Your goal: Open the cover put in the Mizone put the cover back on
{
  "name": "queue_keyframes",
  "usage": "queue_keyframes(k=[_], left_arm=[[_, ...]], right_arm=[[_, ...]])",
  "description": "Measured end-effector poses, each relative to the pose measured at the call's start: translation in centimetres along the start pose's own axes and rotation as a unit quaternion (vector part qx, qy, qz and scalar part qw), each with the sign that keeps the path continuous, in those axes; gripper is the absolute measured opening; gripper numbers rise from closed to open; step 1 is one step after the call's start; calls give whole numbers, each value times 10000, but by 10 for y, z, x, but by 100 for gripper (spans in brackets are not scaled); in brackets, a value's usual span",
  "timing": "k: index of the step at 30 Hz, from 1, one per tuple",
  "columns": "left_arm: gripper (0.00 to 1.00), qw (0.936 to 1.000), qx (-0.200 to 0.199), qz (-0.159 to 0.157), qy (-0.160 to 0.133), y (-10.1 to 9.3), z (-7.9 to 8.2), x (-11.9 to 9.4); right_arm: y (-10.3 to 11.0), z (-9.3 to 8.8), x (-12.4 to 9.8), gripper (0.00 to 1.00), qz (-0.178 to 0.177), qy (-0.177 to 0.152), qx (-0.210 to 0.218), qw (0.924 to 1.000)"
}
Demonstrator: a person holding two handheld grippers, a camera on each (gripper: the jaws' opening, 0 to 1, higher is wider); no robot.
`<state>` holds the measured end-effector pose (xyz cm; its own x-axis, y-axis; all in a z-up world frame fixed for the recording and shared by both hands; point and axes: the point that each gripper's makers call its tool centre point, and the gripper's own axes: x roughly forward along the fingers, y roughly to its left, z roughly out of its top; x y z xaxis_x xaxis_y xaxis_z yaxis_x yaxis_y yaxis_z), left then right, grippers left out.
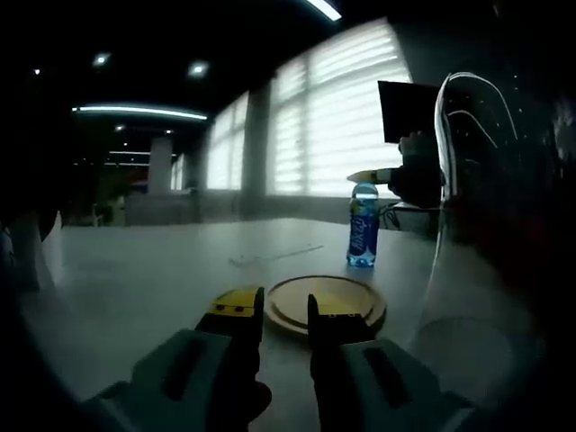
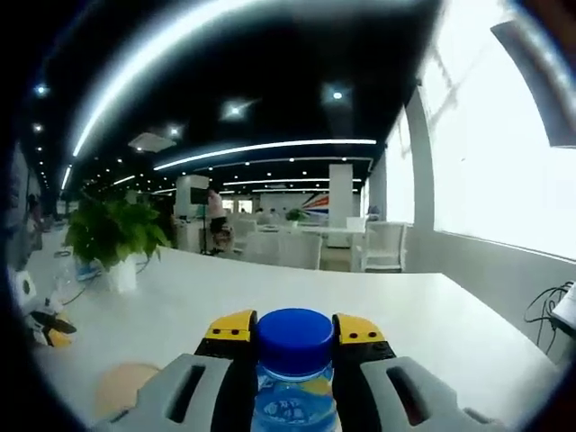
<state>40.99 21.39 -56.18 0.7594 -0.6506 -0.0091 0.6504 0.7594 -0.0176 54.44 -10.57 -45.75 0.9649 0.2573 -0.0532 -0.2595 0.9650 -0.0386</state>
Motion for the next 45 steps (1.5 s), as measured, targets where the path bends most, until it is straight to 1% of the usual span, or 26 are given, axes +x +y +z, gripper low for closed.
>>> queue_keyframes(k=[3,11,22,29,35,39,45], left_arm=[[15,10000,-30,27,-9,2,0,-1],[15,10000,11,-4,28,-1,-1,1],[15,10000,-19,-17,60,-2,-3,1],[15,9999,10,-7,117,-2,-6,2],[15,9999,-3,3,117,-1,-5,2],[15,9999,26,1,138,-2,-6,2],[15,9999,22,3,130,-1,-5,2]], right_arm=[[1,1,0,25,24,22,-63,10000],[-1,1,2,25,24,-4,-10,10000],[2,2,2,24,22,-48,10,10000],[6,2,1,24,-7,-9,-82,10000],[11,3,1,24,55,-7,-136,9999],[20,5,1,24,173,34,-176,9997],[41,14,1,24,449,-64,-192,9988]])
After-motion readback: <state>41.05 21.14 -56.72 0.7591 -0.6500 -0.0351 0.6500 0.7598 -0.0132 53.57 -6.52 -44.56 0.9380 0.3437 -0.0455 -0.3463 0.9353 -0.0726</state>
